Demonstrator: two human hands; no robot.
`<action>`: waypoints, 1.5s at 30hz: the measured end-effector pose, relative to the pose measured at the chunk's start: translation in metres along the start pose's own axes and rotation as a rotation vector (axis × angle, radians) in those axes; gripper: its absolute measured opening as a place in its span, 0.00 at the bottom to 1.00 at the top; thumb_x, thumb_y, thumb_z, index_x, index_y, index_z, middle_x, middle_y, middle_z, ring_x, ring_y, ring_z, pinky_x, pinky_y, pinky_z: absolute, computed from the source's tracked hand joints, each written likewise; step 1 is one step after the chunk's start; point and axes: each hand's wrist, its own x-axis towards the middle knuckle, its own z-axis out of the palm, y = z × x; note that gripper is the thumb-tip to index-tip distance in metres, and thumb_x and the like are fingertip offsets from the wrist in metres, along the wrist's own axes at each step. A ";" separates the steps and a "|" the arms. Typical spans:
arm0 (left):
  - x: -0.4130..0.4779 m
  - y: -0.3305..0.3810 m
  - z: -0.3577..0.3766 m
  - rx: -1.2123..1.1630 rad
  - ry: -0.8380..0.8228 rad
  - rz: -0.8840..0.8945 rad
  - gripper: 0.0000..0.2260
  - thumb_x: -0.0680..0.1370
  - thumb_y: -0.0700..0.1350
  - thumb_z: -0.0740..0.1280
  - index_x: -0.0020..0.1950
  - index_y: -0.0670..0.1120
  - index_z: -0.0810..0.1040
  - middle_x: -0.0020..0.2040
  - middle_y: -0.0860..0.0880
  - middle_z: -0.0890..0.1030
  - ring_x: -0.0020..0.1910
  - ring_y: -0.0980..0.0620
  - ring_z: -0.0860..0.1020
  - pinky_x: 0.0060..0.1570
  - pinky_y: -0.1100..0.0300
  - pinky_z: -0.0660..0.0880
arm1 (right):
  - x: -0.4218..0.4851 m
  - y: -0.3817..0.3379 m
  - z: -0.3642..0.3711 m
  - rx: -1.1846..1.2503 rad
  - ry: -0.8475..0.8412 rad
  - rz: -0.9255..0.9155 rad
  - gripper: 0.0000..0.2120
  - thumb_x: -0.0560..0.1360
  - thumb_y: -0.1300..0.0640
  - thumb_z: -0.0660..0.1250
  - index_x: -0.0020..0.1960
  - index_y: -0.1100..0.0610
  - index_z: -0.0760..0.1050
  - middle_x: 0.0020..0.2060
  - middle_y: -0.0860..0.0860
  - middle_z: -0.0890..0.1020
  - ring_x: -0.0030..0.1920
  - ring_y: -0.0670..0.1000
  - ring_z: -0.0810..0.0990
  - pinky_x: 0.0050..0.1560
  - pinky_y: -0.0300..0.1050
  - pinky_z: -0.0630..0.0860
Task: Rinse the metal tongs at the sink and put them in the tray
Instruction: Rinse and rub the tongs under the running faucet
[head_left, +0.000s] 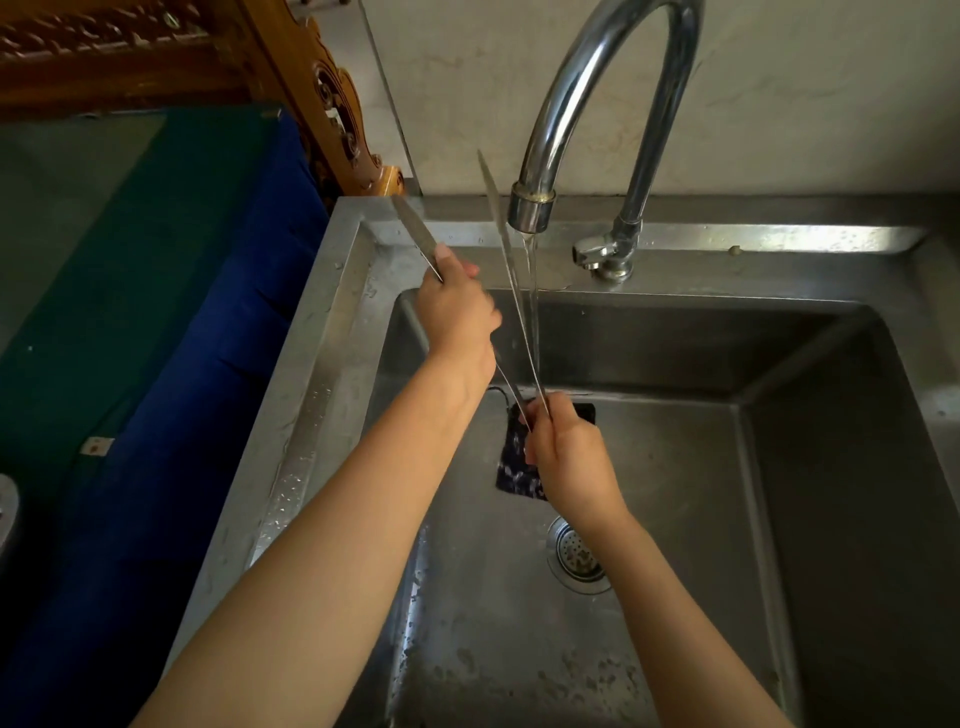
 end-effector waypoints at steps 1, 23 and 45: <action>0.000 0.000 -0.002 -0.023 -0.019 -0.025 0.17 0.82 0.52 0.53 0.37 0.44 0.67 0.18 0.56 0.61 0.16 0.60 0.58 0.17 0.67 0.55 | -0.002 0.002 0.000 0.040 0.008 0.000 0.10 0.80 0.57 0.54 0.41 0.52 0.67 0.25 0.47 0.72 0.23 0.43 0.70 0.23 0.34 0.64; -0.011 -0.038 0.014 0.130 -0.296 -0.114 0.19 0.78 0.57 0.58 0.42 0.43 0.74 0.25 0.49 0.77 0.19 0.55 0.70 0.19 0.65 0.67 | -0.029 0.021 -0.010 0.336 -0.083 0.089 0.11 0.79 0.55 0.58 0.38 0.51 0.64 0.23 0.43 0.71 0.23 0.41 0.67 0.26 0.37 0.65; -0.025 -0.016 0.035 0.114 -0.336 -0.042 0.24 0.77 0.63 0.54 0.40 0.45 0.76 0.27 0.49 0.80 0.21 0.53 0.73 0.21 0.63 0.70 | -0.014 0.029 -0.030 0.375 -0.159 0.104 0.16 0.77 0.43 0.56 0.38 0.53 0.64 0.24 0.44 0.69 0.24 0.40 0.67 0.29 0.36 0.67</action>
